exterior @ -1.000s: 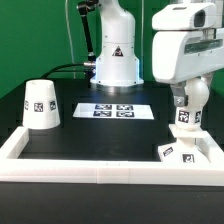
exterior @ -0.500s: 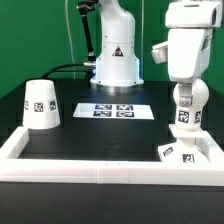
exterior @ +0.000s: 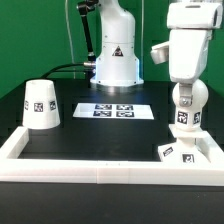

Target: Assemble lamp

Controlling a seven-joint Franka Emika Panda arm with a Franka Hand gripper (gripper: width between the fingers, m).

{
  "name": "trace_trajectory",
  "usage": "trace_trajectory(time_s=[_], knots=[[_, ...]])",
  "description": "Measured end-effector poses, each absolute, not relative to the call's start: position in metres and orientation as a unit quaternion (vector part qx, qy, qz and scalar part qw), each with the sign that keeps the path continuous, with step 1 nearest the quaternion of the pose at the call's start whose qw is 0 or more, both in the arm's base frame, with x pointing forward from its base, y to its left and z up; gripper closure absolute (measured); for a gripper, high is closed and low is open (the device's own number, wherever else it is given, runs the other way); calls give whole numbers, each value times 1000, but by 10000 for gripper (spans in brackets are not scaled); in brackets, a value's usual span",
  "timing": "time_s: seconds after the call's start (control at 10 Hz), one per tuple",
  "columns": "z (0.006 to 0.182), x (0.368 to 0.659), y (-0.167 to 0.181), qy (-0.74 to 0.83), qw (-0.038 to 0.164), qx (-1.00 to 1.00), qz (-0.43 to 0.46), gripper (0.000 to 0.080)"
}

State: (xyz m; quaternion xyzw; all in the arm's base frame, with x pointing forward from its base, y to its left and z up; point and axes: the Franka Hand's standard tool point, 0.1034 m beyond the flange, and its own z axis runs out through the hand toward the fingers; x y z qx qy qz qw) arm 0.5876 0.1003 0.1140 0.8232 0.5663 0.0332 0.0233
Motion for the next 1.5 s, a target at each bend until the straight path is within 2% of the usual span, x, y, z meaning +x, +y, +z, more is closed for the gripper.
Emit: trace_trajectory(time_s=[0.7, 1.5], knots=[[114, 588, 103, 145, 7, 988, 48, 222], [113, 587, 98, -243, -11, 969, 35, 220]])
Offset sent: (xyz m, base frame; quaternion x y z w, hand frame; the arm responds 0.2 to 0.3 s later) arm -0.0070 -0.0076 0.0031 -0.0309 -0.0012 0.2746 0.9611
